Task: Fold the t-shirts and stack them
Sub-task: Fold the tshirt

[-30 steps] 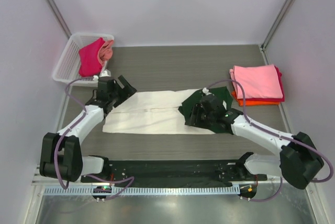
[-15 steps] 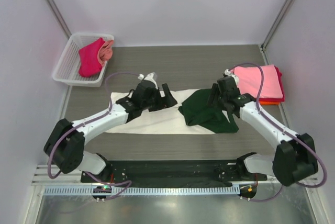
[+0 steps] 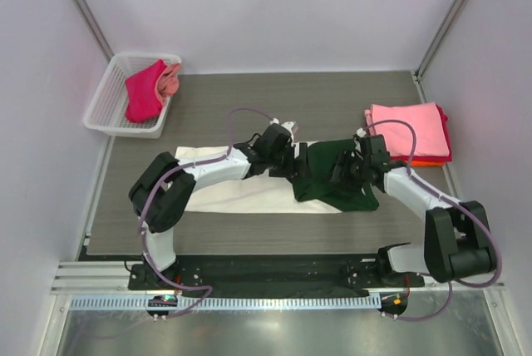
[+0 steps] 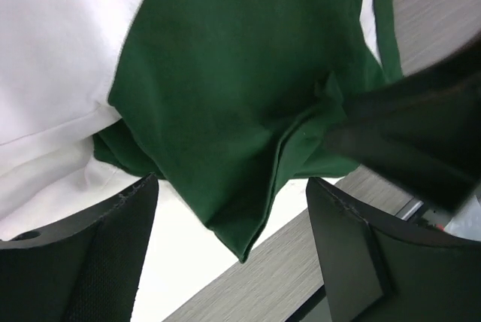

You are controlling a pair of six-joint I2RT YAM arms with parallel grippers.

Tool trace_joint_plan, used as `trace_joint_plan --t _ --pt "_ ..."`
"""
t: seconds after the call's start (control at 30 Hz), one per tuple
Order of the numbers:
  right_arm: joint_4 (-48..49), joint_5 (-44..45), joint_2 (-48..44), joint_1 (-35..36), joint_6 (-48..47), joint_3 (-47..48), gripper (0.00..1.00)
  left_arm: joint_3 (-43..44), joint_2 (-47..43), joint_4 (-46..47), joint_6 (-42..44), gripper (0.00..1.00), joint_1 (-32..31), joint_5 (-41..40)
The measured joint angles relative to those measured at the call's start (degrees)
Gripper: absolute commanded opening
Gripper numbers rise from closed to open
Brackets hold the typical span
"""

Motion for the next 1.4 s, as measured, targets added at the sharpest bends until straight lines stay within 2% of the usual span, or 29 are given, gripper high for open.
trace_joint_plan --t 0.23,0.4,0.63,0.87,0.93,0.97,1.03,1.07,1.17,1.4 --pt "-2.25 -8.37 -18.86 -0.24 1.92 -12.85 0.5 0.26 1.9 -0.79 3.52 0.74 -0.52 5.27" --pt "-5.38 -8.2 -29.81 -0.26 4.72 -14.53 0.52 1.9 1.9 -0.74 6.45 0.74 -2.14 7.34" --pt "-8.74 0.61 -29.73 -0.35 6.21 -8.92 0.56 6.78 3.58 -0.44 9.2 0.74 -5.9 7.65" --pt "-9.18 11.21 -31.26 -0.39 9.25 -5.2 0.56 15.13 11.65 -1.42 10.36 0.74 -6.78 6.95" --pt "-9.68 13.88 -33.03 -0.39 10.27 -5.2 0.56 16.79 13.66 -1.64 10.51 0.68 -6.78 6.95" --pt "-9.9 15.47 -34.21 -0.42 10.82 -5.2 0.56 17.33 14.34 -1.92 10.51 0.55 -6.78 7.06" --pt "-10.27 18.16 -36.06 -0.48 11.76 -5.2 0.56 17.99 15.5 -2.25 10.58 0.43 -6.8 7.61" --pt "-10.47 19.74 -36.98 -0.48 12.2 -5.2 0.55 17.99 15.72 -2.47 10.78 0.3 -6.82 7.98" --pt "-11.17 23.78 -38.34 -0.48 13.4 -5.16 0.55 17.92 15.74 -2.97 11.58 0.07 -7.23 8.9" --pt "-12.02 28.63 -37.11 -0.74 13.97 -3.63 0.55 12.52 13.92 -1.53 13.46 0.0 -10.6 10.01"
